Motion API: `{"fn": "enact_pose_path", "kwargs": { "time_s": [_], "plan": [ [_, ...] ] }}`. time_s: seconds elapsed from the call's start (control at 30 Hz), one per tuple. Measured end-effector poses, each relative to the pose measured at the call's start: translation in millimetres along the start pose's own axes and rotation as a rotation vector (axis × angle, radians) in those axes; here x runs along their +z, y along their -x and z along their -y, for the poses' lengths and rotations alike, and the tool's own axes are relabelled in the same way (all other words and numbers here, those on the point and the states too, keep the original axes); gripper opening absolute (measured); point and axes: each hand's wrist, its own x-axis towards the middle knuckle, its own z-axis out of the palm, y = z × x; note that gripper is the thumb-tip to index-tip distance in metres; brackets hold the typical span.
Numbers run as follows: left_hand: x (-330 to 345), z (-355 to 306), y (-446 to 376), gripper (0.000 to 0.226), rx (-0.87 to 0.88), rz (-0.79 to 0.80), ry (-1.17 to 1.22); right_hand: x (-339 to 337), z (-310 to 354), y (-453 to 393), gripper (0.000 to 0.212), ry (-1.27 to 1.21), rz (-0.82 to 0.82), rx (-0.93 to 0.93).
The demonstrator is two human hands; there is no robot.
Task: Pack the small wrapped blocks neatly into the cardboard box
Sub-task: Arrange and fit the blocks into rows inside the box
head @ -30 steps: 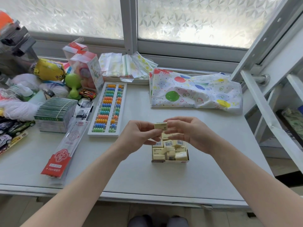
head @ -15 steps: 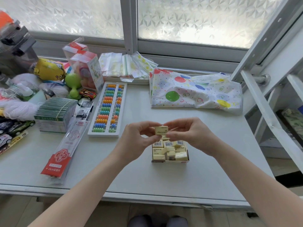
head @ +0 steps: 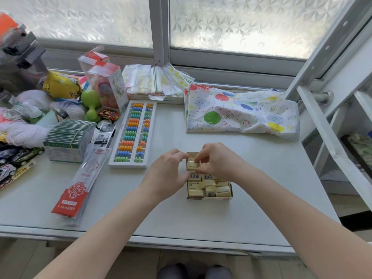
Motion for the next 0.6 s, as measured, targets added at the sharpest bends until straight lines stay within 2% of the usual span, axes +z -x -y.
{"fn": "enact_pose_path", "kwargs": {
  "time_s": [0.17,0.5,0.6],
  "plan": [
    [-0.4,-3.0,-1.6,0.026,-0.042,0.009,-0.017,2.6,-0.6,-4.2,0.02,-0.071,0.033,0.062],
    [-1.6,-13.4,-14.9,0.019,-0.142,0.011,-0.11,-9.2,-9.6,-4.2,0.009,-0.304,0.089,0.223],
    [-1.3,-15.1,-16.1,0.019,-0.151,0.007,-0.118,-7.7,-9.1,-6.0,0.007,-0.305,0.079,0.258]
  ]
}}
